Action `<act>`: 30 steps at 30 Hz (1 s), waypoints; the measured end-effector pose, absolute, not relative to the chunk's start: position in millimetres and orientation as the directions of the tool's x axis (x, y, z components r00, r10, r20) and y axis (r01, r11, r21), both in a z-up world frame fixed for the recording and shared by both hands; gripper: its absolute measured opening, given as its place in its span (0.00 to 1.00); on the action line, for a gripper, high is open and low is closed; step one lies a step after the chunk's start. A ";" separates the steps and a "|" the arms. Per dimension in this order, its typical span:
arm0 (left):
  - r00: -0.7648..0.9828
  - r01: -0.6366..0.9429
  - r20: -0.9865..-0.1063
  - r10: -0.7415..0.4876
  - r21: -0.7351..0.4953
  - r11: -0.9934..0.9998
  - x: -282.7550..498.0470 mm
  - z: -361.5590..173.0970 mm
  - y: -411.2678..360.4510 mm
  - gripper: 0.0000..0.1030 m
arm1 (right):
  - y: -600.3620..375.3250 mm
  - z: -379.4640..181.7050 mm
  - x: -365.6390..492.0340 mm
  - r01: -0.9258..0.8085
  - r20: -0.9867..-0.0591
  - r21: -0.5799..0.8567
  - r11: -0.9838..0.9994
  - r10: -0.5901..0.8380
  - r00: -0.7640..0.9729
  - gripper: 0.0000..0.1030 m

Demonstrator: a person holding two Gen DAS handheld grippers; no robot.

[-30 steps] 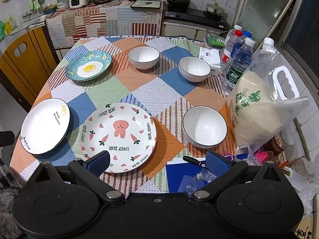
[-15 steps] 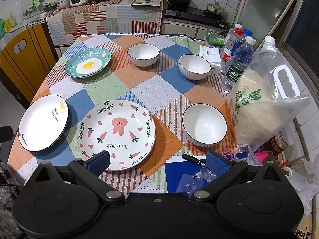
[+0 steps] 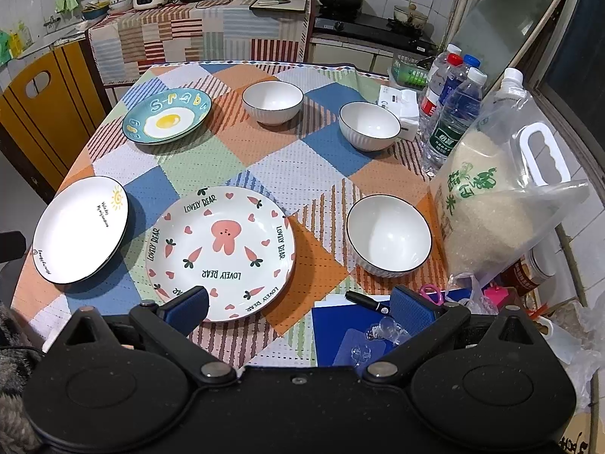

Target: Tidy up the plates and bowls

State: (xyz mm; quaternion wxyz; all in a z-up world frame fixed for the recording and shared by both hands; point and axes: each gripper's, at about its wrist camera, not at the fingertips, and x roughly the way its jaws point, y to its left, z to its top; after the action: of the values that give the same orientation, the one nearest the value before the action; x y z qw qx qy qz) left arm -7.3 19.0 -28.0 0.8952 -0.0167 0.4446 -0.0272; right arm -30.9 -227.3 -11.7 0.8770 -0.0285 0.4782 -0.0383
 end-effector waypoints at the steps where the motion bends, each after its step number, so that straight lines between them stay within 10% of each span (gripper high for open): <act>1: 0.603 0.032 -0.795 -0.065 -0.057 0.998 -7.5 -28.4 19.8 0.98 | -226.8 -11.8 -30.9 0.042 -0.836 -0.089 0.995 -0.098 0.540 1.00; 30: 0.597 0.075 -0.794 -0.116 -0.088 0.993 -11.2 -24.2 19.5 0.90 | -225.3 -16.0 -32.6 0.033 -0.833 -0.112 0.993 -0.112 0.542 1.00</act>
State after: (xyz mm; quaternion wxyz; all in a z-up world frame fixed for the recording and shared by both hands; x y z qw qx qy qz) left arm -11.2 19.5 -24.2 0.8934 -0.0227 0.4455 -0.0534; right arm -32.6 -225.3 -16.0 0.8770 -0.0415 0.4768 -0.0415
